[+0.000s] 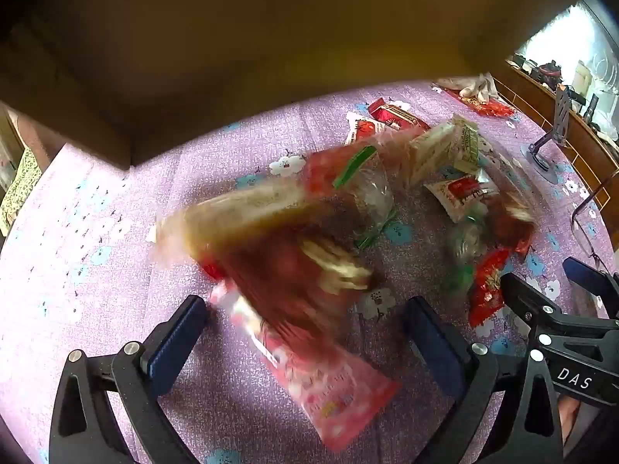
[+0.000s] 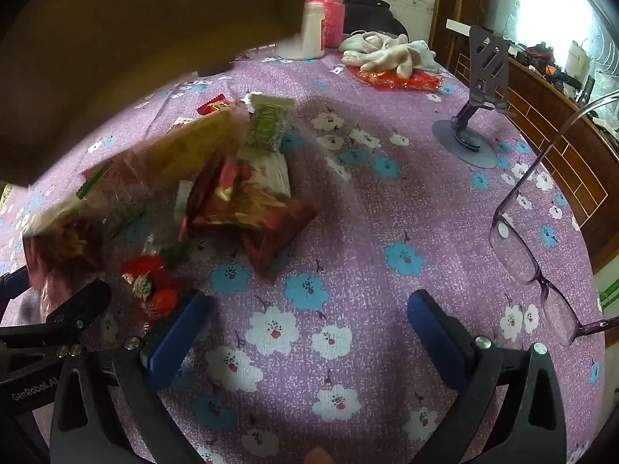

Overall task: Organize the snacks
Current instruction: 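Move the left tool toward the pink cartoon-printed snack bar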

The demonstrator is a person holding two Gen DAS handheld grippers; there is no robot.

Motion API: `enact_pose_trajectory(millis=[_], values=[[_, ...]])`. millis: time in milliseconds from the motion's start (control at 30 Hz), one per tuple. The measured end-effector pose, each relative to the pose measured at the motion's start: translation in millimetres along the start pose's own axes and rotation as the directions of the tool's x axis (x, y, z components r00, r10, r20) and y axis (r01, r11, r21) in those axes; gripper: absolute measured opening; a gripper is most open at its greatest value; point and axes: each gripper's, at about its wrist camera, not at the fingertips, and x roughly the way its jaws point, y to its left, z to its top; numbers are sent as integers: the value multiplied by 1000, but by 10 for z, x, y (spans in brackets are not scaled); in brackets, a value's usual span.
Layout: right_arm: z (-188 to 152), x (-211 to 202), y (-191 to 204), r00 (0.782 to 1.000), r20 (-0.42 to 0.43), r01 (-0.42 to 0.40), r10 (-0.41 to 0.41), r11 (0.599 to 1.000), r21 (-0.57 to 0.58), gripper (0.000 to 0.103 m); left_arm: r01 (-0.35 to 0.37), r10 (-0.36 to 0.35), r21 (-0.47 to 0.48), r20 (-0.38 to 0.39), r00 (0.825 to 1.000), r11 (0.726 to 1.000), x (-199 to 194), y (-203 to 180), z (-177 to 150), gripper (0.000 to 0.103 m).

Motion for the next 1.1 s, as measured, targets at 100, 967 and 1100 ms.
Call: enact_pose_trajectory(millis=[100,967,1100], values=[[2,2,3,1000,0,0,0,1000,0,103,0,0,0,0,1000,1000,-16,11,14,102],[-4,-7,5,1000,0,-2,2,1000,-1,103,-1,1,2,0,1000,1000,-15,2,11,102],[-6,-10,14,1000,0,-8,8,1000,-6,103,-3,3,-1,-1,1000,1000,-33,-29,16,103]])
